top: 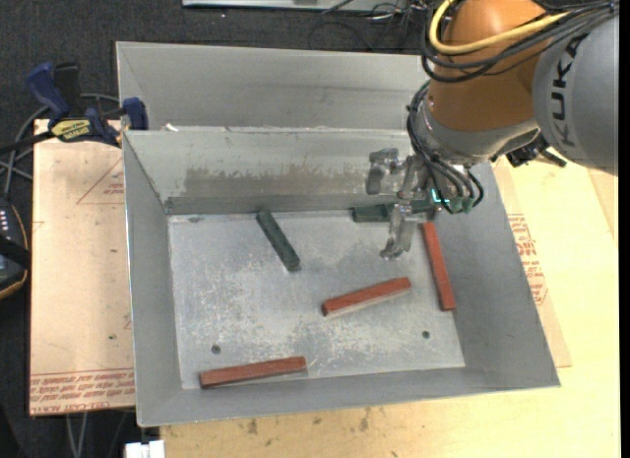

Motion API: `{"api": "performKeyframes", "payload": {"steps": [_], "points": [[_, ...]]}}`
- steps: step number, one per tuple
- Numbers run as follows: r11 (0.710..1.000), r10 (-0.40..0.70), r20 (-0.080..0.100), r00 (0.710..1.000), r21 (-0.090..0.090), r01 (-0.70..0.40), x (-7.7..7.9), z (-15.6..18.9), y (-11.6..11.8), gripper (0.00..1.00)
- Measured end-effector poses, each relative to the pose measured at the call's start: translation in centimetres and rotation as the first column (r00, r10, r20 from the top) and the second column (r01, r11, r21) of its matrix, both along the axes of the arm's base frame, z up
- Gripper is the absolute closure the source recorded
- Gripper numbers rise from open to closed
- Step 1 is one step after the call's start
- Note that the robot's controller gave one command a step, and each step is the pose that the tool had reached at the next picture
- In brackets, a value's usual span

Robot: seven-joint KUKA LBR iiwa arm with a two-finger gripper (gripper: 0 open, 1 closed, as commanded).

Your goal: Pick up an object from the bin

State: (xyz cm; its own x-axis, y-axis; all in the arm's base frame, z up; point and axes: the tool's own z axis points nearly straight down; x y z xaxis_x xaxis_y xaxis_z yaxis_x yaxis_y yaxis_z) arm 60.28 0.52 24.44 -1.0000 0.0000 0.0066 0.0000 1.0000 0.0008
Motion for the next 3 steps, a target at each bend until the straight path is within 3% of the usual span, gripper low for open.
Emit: {"api": "performKeyframes", "payload": {"steps": [1, 2, 3], "points": [[0.997, 0.08, -0.003, 0.997, 0.0, -0.08, -4.9, -11.2, -2.8, 0.0], [0.962, 0.274, 0.004, 0.962, 0.001, -0.274, -3.3, -17.6, -3.4, 0.0], [0.962, 0.274, 0.008, 0.962, 0.0, -0.274, -3.1, -17.3, -3.4, 1.0]]}}
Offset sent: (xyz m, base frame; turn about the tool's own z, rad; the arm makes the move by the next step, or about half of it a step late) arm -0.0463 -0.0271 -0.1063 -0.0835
